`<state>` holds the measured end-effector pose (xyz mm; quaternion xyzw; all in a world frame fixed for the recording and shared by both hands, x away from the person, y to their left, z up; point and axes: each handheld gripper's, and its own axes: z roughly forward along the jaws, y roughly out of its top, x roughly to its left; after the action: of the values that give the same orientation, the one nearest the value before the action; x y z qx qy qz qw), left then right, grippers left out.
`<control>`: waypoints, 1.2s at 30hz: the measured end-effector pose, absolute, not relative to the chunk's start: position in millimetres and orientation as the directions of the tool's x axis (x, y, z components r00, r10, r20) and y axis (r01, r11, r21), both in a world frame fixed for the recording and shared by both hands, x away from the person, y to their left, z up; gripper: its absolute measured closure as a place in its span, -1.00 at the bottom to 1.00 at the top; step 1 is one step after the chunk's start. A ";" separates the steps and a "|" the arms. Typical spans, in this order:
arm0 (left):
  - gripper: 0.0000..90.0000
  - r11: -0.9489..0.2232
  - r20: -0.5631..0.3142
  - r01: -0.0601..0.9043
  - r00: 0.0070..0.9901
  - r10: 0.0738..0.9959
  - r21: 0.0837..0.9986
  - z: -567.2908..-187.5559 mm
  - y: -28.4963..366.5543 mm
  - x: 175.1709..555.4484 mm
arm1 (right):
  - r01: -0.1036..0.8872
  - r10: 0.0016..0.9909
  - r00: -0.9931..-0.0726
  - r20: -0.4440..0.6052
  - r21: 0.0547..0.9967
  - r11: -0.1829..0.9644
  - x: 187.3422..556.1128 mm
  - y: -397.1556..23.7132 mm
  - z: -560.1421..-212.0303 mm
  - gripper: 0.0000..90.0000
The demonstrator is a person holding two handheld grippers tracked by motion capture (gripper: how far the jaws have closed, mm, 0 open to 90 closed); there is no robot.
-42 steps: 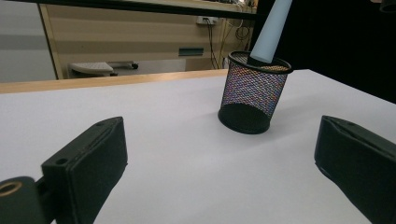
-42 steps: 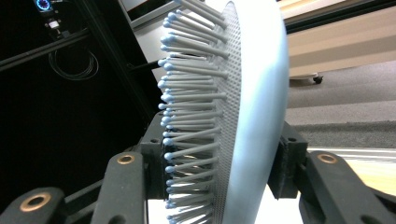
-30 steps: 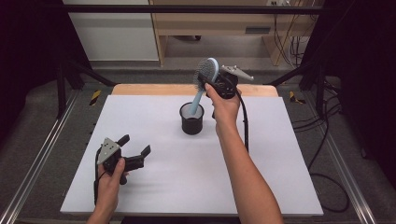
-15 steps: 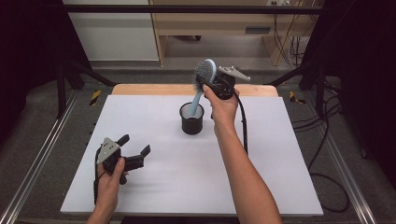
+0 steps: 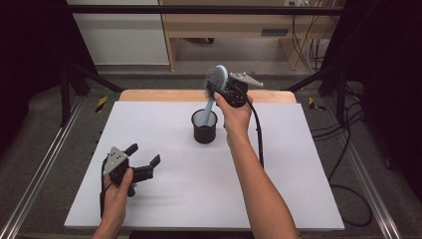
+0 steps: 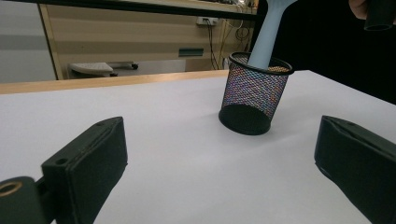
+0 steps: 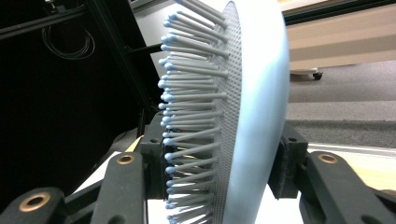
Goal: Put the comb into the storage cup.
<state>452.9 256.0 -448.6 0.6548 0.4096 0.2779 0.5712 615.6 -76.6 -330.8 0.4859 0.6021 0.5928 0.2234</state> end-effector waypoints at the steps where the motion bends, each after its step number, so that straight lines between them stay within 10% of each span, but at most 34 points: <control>1: -0.94 -0.012 -0.105 0.220 0.510 0.854 0.976 -448.6 256.0 452.9 | 0.321 0.850 -0.428 0.307 0.931 -0.175 615.8 -76.6 -331.2 0.13; 36: -0.94 -0.020 -0.093 0.213 0.510 0.855 0.977 -448.0 256.1 452.7 | 0.346 0.854 -0.418 0.309 0.924 -0.165 619.6 -74.5 -353.1 0.13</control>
<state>452.7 256.1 -448.0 0.6563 0.4071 0.2820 0.5693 619.6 -74.5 -353.1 0.4935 0.6083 0.5821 0.2183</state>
